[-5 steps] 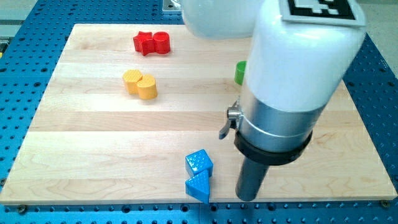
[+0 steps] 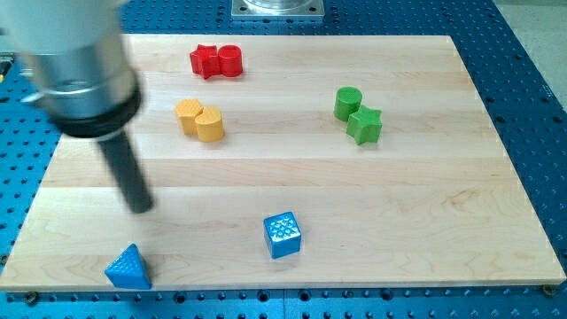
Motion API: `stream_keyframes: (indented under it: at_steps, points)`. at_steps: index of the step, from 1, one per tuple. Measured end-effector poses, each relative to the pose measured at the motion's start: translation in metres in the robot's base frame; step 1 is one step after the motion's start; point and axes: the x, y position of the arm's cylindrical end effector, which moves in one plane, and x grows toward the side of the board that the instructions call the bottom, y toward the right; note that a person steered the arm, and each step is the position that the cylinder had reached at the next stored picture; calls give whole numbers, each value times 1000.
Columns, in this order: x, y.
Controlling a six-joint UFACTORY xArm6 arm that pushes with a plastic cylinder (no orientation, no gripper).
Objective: Slide the triangle close to the cube
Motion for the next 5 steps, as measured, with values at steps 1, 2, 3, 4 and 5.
stream_keyframes:
  at_steps: [1,2,3,4,5]
  points:
    - [76,-18]
    - [76,-18]
    - [78,-14]
    - [77,63]
    - [77,198]
